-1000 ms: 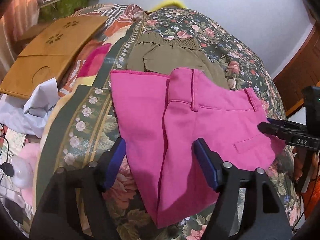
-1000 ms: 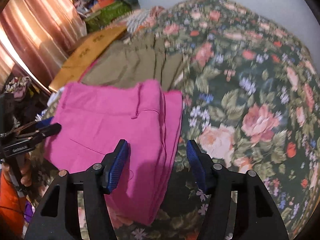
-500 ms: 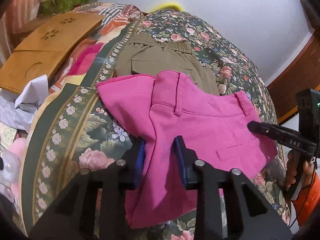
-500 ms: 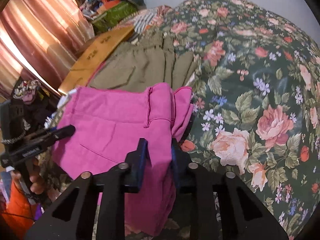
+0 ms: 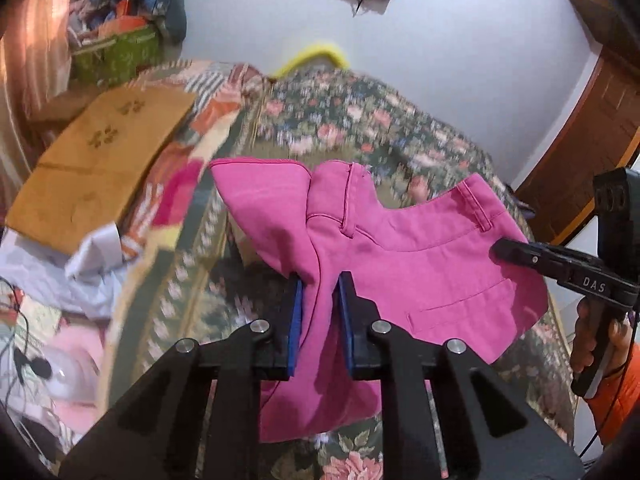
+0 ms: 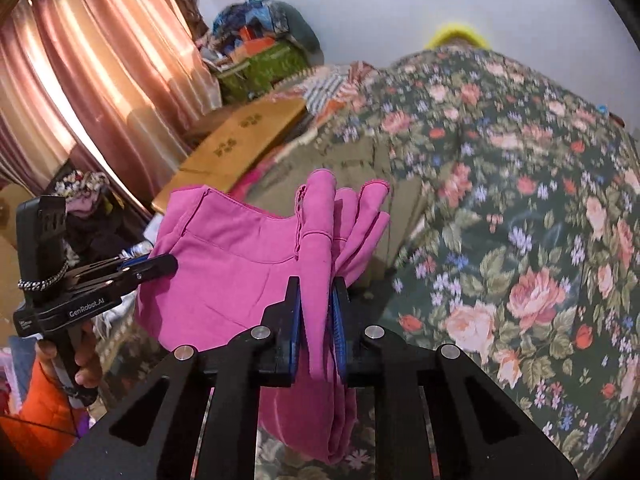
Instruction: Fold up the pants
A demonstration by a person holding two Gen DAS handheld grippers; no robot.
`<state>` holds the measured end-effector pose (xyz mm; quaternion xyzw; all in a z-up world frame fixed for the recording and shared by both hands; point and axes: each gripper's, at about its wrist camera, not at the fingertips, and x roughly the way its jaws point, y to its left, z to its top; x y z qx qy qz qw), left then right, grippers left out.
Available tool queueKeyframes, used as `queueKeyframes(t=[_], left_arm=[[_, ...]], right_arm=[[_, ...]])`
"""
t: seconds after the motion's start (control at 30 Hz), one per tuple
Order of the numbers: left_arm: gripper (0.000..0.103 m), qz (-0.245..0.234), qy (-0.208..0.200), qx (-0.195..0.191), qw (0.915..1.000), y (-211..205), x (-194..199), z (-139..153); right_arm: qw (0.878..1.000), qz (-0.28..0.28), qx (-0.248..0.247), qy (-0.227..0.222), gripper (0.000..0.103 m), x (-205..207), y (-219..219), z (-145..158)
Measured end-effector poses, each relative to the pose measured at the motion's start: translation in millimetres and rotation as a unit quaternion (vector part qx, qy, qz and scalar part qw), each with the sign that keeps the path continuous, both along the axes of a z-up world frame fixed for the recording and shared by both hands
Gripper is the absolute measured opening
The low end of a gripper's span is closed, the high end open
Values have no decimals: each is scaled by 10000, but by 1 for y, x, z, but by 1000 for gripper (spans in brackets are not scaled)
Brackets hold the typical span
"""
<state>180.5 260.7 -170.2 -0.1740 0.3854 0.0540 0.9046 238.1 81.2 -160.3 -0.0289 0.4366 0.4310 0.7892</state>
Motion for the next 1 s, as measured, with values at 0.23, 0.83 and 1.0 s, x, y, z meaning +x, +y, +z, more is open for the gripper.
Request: queueKeyframes(t=[0.23,0.83,1.0], left_arm=[[17,-78,-316,352,9988,19,24,33],[17,-168,359,332,9987,85,129,-44],[42,28,584,360,9976,95,133,-75]], right_arm=[[9989,-28,309,-353,13,14,13,30],[9995,-108,191,-206,13,90,62,-17],[9993,-94,-308,-164,14,104,71,-54]])
